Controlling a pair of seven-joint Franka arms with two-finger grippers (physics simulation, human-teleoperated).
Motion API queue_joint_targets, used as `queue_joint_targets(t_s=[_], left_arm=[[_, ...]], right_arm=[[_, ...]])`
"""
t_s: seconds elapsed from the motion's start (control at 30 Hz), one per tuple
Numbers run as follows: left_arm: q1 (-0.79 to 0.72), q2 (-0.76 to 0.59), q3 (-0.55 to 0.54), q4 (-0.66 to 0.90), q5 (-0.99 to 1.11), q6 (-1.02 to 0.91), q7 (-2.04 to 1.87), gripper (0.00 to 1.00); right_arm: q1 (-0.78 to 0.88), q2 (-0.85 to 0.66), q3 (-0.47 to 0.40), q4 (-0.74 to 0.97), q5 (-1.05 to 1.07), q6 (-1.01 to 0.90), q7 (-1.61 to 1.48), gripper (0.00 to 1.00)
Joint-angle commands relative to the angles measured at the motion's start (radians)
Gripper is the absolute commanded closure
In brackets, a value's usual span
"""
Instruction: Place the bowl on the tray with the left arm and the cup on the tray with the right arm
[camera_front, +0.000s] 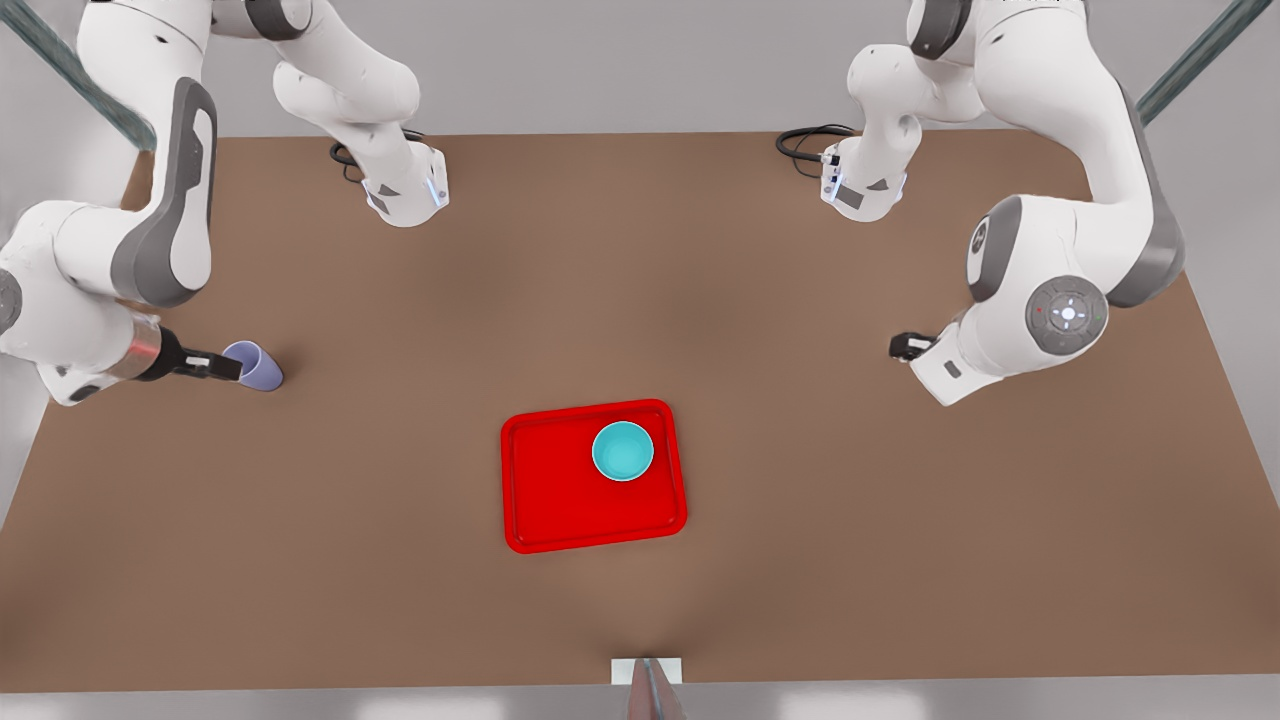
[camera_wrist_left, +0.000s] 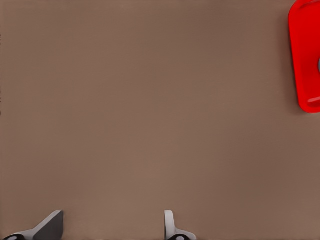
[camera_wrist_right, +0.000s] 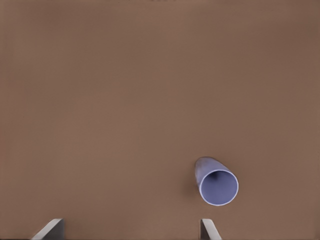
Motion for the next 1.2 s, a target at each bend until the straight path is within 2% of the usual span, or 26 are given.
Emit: queue_joint_targets(t_s=[0.0,0.03,0.1,0.13,0.2,0.33,0.4,0.47,0.57,1.17], left_arm=[[0.000,0.000,0.000,0.000,0.024,0.001,0.003,0.00],[0.001,0.000,0.000,0.000,0.025,0.000,0.011,0.00],[0.001,-0.003,0.000,0.000,0.024,0.000,0.011,0.00],[0.001,-0.002,0.000,0.000,0.024,0.000,0.011,0.00],[0.001,-0.002,0.000,0.000,0.024,0.000,0.011,0.00],[0.001,0.000,0.000,0.000,0.024,0.001,0.011,0.00],[0.001,-0.002,0.000,0.000,0.024,0.000,0.011,0.00],[0.001,-0.002,0.000,0.000,0.024,0.000,0.011,0.00],[0.001,-0.002,0.000,0.000,0.024,0.000,0.011,0.00],[0.001,-0.002,0.000,0.000,0.024,0.000,0.011,0.00]], right_arm=[[-0.019,0.005,0.000,-0.005,-0.001,0.022,-0.001,0.00],[-0.017,0.000,0.000,-0.033,0.002,0.088,-0.004,0.00],[-0.030,-0.090,0.029,-0.226,0.005,0.273,-0.053,0.00],[-0.037,-0.097,0.029,-0.243,0.012,0.270,-0.081,0.00],[-0.125,-0.072,0.096,-0.258,0.079,0.289,-0.270,0.00],[-0.200,-0.098,0.087,-0.386,0.117,0.322,-0.428,0.00],[-0.221,-0.140,0.081,-0.489,0.117,0.399,-0.434,0.00],[-0.221,-0.094,0.026,-0.489,0.117,0.448,-0.474,0.00],[-0.226,-0.078,0.009,-0.490,0.117,0.462,-0.471,0.00],[-0.310,0.002,0.008,-0.536,0.119,0.517,-0.503,0.00]])
